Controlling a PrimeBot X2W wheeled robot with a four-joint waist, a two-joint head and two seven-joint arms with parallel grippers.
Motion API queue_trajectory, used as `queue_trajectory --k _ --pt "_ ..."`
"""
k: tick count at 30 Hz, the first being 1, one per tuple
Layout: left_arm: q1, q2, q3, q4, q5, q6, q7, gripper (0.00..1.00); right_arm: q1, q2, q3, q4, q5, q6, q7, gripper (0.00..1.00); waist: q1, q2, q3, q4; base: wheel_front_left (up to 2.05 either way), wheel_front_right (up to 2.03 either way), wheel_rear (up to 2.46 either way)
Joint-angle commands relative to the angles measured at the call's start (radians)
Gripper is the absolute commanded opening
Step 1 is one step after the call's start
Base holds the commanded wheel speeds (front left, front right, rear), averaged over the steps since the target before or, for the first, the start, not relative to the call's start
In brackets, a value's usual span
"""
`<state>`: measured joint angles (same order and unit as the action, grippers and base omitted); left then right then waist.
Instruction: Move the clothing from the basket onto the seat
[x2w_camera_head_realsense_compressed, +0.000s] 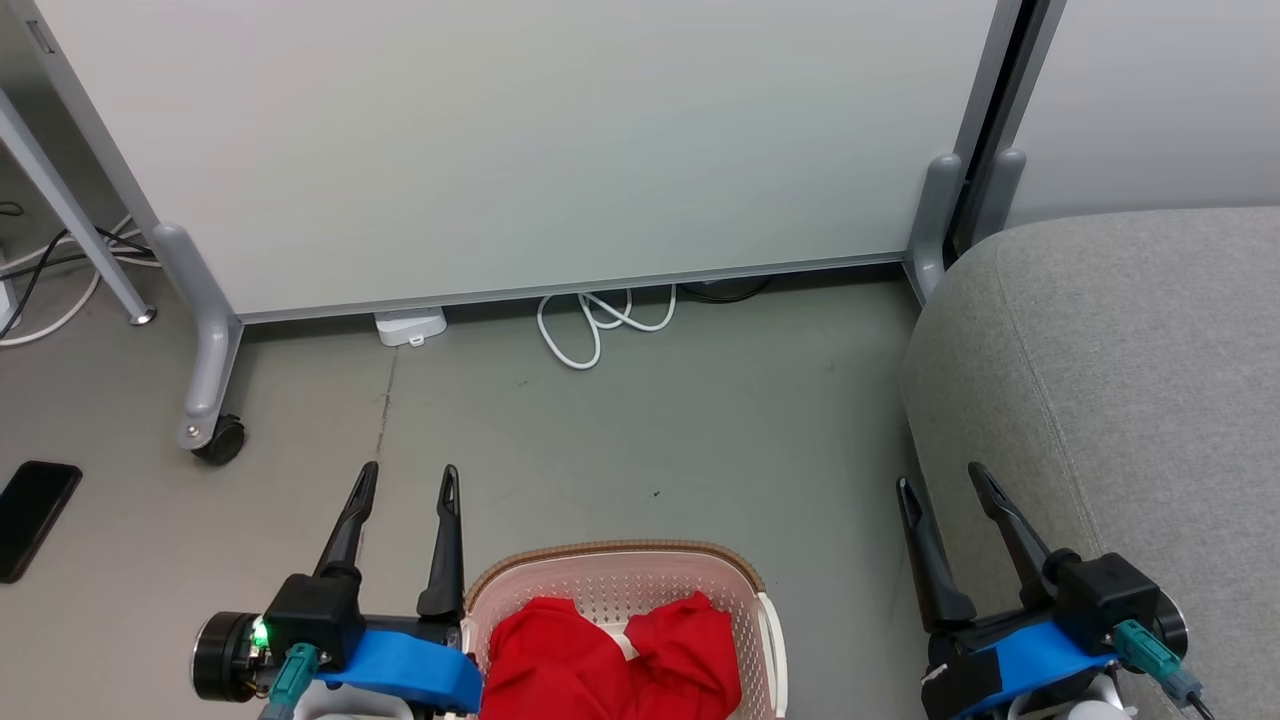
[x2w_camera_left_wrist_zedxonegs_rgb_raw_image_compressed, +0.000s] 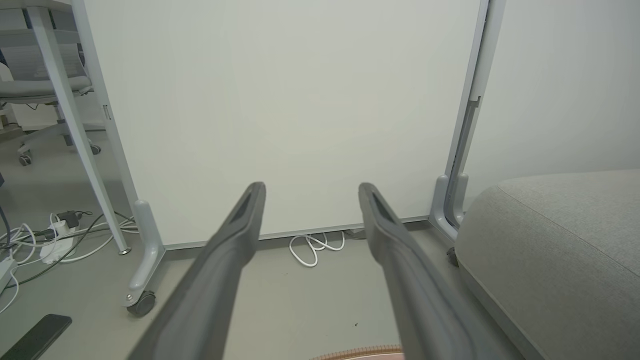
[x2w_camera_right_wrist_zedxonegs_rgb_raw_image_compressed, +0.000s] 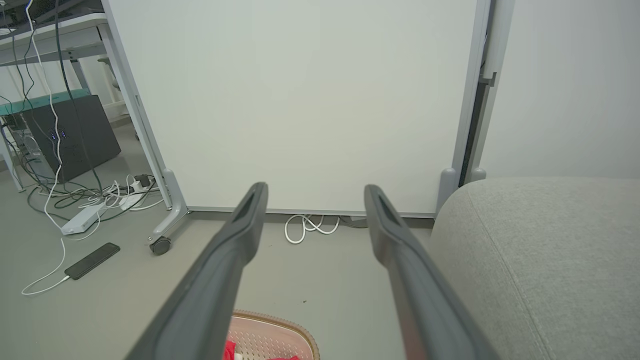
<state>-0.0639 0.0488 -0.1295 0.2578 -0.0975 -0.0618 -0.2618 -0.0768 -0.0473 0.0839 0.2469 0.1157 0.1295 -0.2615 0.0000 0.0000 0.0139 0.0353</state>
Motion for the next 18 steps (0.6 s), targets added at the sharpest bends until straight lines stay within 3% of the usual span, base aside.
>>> queue_trajectory --k 1,15,18 --pt "-0.009 0.003 0.001 0.004 -0.006 -0.004 -0.005 1.00 0.012 -0.006 0.001 0.003 0.008 0.002 -0.006 1.00 0.0000 0.0000 -0.001 0.000 0.00 0.00 0.00" --pt "-0.020 0.003 -0.008 0.027 -0.007 -0.010 -0.005 1.00 0.011 -0.005 -0.001 0.003 0.013 0.002 -0.005 1.00 0.0000 0.0000 0.004 0.000 0.00 0.00 0.00" --pt "-0.058 0.004 -0.031 0.063 0.010 -0.028 -0.005 1.00 -0.005 -0.005 -0.005 -0.008 0.020 0.002 -0.005 1.00 0.0000 0.0000 0.015 0.001 0.00 0.00 0.00"
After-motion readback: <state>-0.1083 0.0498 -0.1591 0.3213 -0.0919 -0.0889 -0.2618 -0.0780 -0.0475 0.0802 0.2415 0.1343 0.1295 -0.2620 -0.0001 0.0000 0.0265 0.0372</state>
